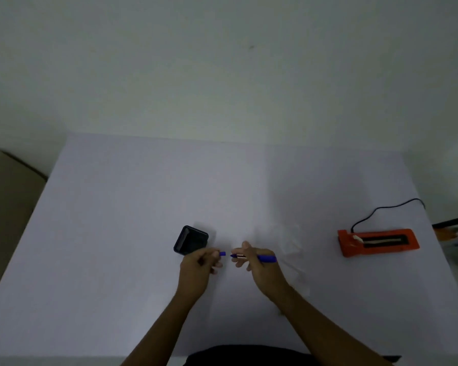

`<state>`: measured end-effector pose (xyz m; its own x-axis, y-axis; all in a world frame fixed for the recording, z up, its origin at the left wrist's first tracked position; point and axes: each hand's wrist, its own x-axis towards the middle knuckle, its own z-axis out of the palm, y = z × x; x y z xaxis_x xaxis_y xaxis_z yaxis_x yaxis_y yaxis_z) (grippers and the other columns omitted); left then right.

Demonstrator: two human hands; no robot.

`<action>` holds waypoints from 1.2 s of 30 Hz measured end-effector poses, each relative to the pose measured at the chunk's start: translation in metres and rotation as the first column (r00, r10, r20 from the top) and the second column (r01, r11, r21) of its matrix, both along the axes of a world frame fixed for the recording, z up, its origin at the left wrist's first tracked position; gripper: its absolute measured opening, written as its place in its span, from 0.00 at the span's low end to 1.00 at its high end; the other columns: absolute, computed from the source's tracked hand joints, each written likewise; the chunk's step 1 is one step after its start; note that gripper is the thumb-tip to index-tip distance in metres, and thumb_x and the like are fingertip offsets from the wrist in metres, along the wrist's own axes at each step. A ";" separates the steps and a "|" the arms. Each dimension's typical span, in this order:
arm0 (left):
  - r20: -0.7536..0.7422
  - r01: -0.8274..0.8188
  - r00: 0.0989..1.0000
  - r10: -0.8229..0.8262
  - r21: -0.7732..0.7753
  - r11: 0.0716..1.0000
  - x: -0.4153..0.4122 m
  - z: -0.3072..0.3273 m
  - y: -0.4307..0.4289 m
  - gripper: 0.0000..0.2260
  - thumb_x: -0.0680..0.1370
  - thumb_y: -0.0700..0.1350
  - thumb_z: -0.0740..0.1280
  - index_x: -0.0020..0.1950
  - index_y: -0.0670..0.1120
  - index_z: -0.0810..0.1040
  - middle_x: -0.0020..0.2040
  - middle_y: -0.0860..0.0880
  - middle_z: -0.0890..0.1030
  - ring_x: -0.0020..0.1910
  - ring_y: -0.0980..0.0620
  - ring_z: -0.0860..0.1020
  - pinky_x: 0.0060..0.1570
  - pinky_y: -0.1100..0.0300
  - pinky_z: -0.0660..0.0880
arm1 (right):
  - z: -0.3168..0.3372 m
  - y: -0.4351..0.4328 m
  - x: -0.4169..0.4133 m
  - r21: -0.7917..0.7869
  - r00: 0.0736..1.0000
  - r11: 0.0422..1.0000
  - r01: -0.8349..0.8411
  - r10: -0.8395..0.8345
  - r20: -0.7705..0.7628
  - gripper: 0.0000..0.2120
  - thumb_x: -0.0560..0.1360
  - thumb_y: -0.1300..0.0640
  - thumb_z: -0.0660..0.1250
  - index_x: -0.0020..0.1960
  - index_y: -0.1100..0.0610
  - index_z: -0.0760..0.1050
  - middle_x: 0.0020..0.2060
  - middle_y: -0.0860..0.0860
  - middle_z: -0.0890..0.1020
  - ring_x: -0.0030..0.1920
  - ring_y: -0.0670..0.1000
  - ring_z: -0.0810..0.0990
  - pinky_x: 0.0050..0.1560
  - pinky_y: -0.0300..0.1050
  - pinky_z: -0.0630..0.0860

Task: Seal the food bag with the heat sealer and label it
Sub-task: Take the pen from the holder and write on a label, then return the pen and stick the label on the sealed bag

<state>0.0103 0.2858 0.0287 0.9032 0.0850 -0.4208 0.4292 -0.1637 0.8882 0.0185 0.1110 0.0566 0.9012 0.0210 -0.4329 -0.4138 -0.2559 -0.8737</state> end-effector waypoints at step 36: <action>-0.099 -0.027 0.995 -0.015 -0.406 0.913 0.032 0.125 -0.013 0.13 0.81 0.45 0.63 0.43 0.39 0.82 0.30 0.47 0.77 0.28 0.55 0.72 0.31 0.63 0.71 | 0.097 0.036 0.031 0.203 0.923 0.920 0.334 -0.363 0.129 0.20 0.83 0.57 0.57 0.38 0.61 0.81 0.25 0.47 0.81 0.27 0.43 0.78 0.28 0.33 0.73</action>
